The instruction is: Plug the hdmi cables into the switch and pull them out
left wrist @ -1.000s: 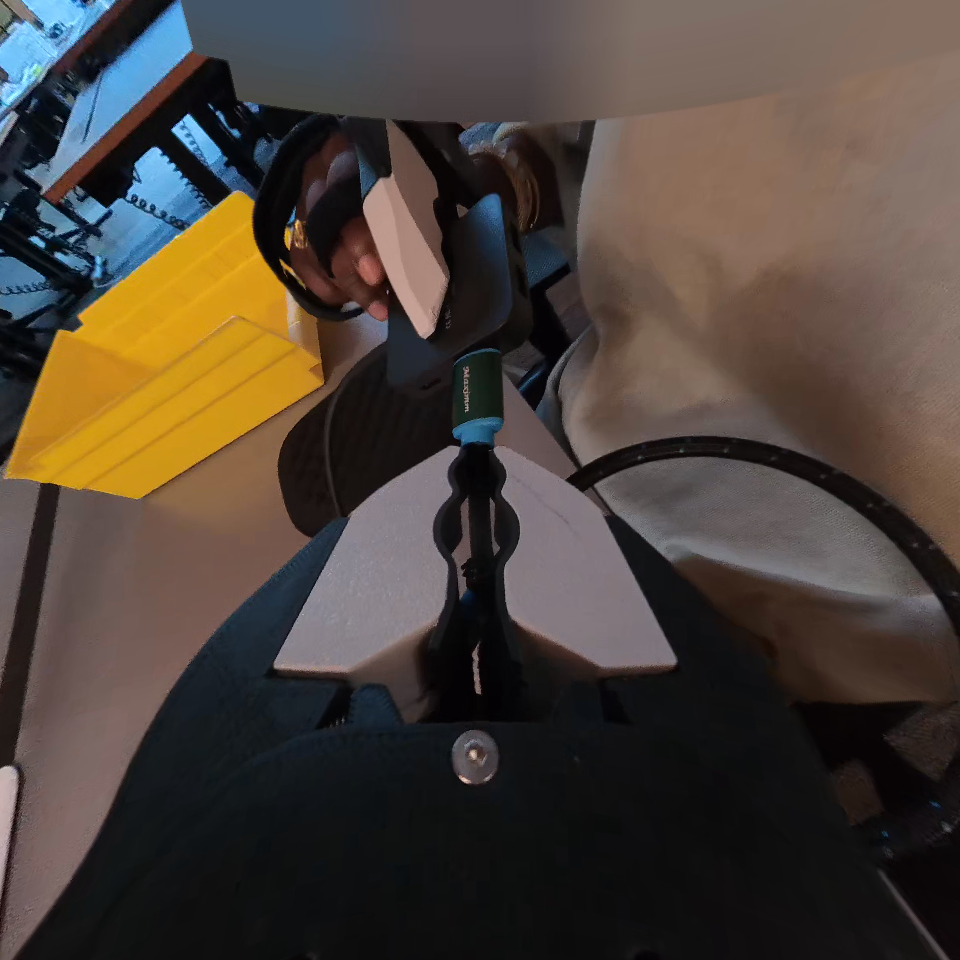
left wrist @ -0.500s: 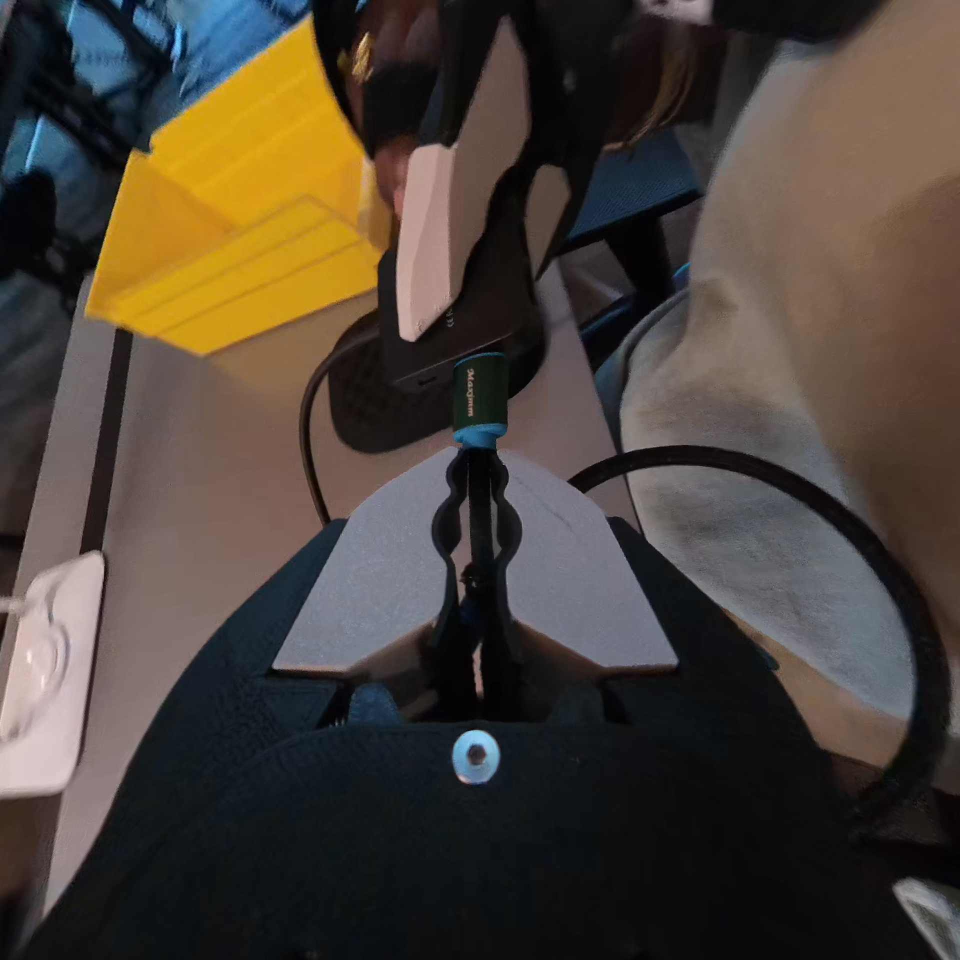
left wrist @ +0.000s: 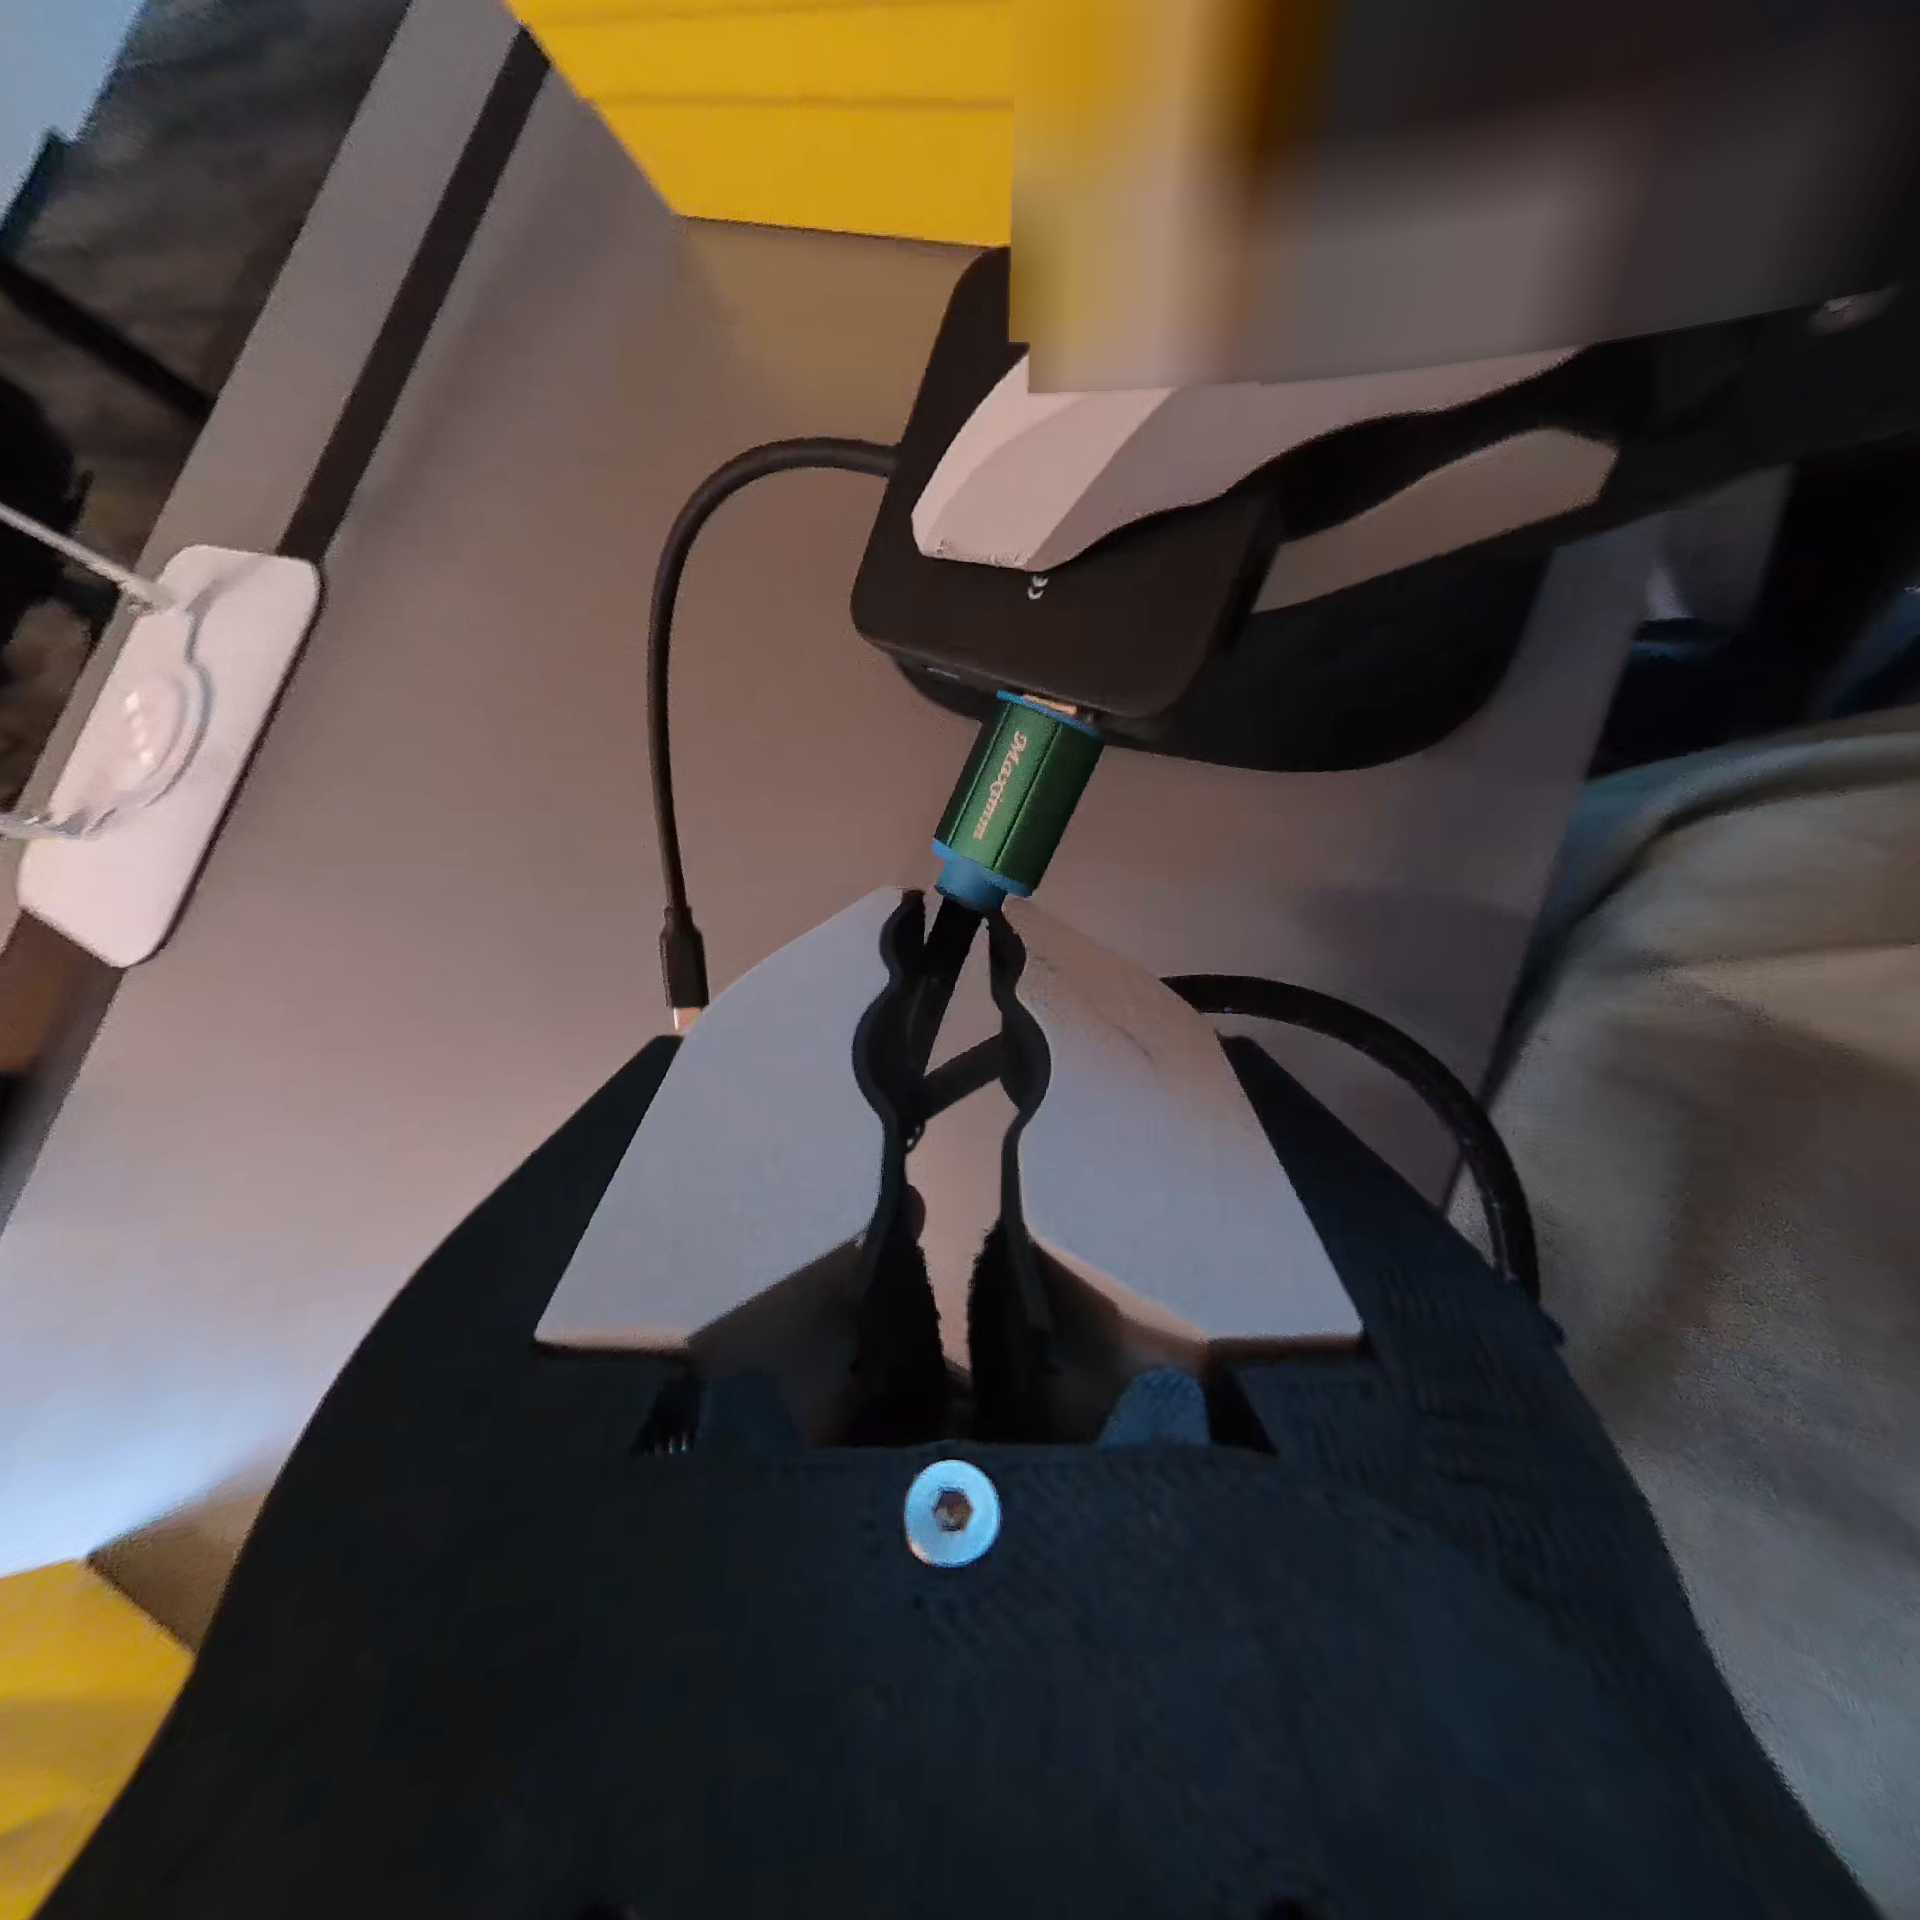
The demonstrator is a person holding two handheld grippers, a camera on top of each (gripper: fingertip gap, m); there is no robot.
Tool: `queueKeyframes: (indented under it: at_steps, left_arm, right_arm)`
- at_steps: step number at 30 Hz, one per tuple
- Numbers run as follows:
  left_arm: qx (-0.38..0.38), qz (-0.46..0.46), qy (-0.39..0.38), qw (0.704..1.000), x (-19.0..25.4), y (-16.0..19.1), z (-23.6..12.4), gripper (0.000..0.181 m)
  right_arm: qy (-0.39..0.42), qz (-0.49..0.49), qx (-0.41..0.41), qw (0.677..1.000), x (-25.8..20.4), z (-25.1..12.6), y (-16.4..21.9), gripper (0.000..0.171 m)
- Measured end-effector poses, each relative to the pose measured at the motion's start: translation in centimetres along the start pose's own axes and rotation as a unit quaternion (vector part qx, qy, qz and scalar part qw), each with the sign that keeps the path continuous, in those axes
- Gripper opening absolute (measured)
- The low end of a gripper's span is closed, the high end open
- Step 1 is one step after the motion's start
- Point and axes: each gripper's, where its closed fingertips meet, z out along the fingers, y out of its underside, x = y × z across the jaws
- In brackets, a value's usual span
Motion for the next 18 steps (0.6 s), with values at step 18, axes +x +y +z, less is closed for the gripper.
queueKeyframes:
  at_steps: [18]
  left_arm:
    - [0.151, 0.118, -0.08, 0.978, -2.6, -2.5, -2.1, 0.047]
  right_arm:
    - [0.013, 0.106, -0.022, 0.994, -0.5, 1.8, 2.1, 0.014]
